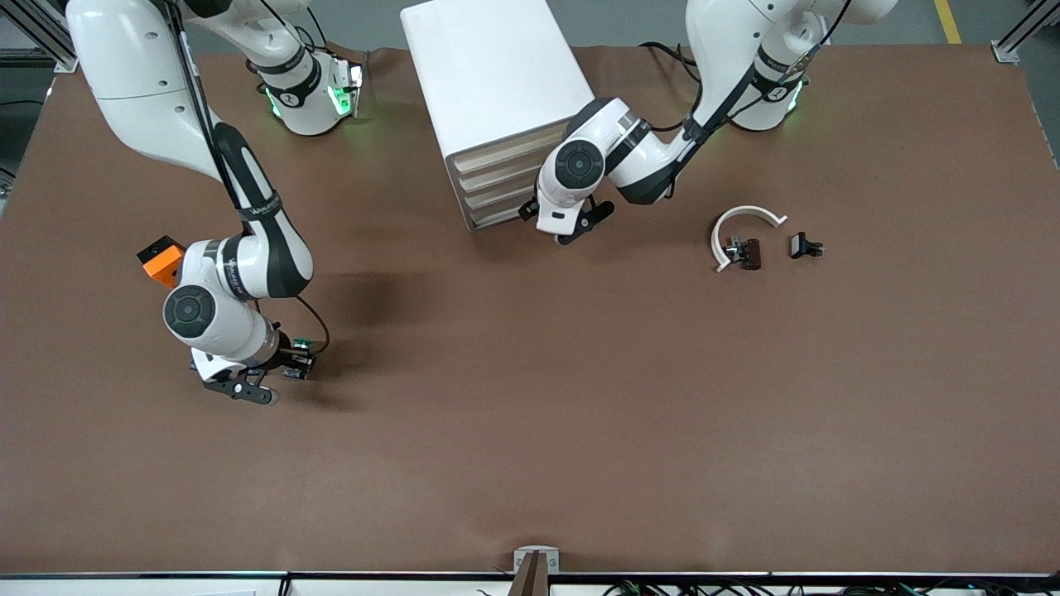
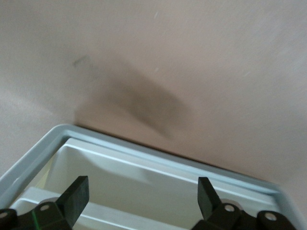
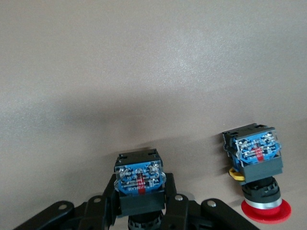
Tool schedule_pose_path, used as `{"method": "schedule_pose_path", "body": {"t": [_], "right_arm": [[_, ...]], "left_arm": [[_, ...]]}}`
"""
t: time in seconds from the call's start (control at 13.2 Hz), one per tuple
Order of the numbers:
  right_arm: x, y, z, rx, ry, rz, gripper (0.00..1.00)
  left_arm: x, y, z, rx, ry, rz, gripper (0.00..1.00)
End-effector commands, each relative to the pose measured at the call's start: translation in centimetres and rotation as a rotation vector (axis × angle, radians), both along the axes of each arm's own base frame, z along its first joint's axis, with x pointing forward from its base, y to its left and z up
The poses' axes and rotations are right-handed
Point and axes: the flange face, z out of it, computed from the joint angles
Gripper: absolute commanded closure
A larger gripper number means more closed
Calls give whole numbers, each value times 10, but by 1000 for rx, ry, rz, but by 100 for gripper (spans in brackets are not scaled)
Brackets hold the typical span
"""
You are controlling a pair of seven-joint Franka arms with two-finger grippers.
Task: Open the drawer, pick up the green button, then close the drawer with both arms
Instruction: 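Push the drawer shut with the left gripper while the right gripper carries the switch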
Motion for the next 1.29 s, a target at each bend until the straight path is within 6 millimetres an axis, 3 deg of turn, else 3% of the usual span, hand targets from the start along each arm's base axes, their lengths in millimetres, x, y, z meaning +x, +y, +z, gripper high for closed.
{"method": "schedule_pose_path", "body": {"t": [0.0,0.23,0.38,0.46,0.53,0.61,0.84,1.22], "right_arm": [[-7,14,1,-6,-1,-26,100],[-8,20,1,-6,-1,-17,100],[-8,18,0,-7,5,-20,96],[-7,14,1,-7,5,-26,18],[-7,11,0,-7,8,-31,0],[-7,11,2,-7,7,-25,0],[-2,10,22,-7,14,-15,0],[12,-3,103,-8,92,32,0]], "left_arm": [[65,38,38,40,-18,26,0],[127,85,70,109,-71,40,0],[155,120,94,169,-109,52,0],[165,137,104,205,-147,31,0],[170,149,110,243,-190,-18,0],[173,153,121,259,-228,-49,0],[195,197,163,251,-307,-103,0],[220,264,248,218,-415,-269,0]]}}
